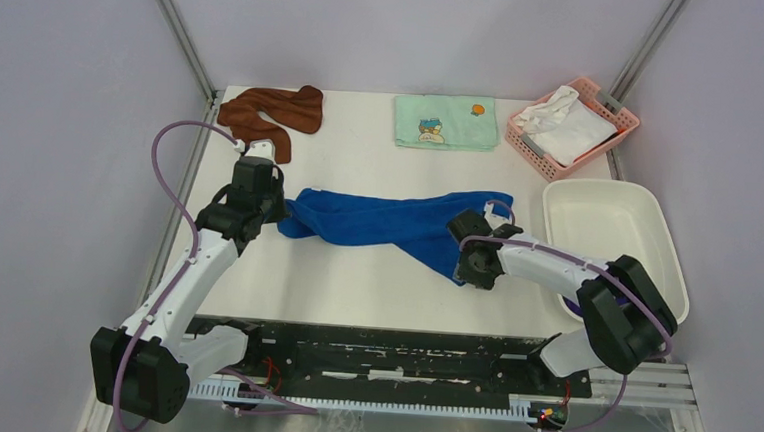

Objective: Roll the towels
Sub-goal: Flatten out the towel at the center of the board.

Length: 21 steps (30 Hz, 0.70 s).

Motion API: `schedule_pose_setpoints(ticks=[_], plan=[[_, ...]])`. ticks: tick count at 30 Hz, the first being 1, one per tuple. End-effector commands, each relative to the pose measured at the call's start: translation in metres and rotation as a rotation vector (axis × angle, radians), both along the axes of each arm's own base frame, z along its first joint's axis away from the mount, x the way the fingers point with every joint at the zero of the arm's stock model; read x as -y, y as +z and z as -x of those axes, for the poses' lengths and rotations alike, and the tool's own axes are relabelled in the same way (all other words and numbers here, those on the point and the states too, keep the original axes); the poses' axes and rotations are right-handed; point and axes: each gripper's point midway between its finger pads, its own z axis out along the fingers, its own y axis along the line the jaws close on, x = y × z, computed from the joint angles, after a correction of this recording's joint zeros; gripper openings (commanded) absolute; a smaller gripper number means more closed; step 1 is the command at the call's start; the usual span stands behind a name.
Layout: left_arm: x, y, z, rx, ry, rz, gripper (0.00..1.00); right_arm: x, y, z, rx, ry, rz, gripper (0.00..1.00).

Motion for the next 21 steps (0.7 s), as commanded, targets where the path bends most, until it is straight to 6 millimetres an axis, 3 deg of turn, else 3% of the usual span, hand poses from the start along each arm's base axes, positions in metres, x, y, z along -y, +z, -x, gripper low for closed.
schedule_pose_setpoints(ticks=[1,3,5,13,21], plan=[[-0.006,0.014,-0.008,0.065,-0.01,-0.04,0.03,0.051,-0.003,0.006,-0.019,-0.097,0.179,0.47],[-0.006,0.014,-0.008,0.066,-0.01,-0.04,0.03,0.065,-0.001,0.003,-0.019,-0.14,0.177,0.46],[-0.006,0.013,-0.008,0.065,-0.011,-0.039,0.03,0.068,0.004,-0.001,-0.007,-0.135,0.155,0.45],[0.003,0.013,-0.009,0.067,-0.054,-0.011,0.03,0.037,0.042,-0.017,0.093,-0.081,-0.026,0.48],[0.005,0.011,-0.009,0.057,-0.062,-0.009,0.03,0.025,0.017,-0.017,0.058,-0.107,-0.078,0.48]])
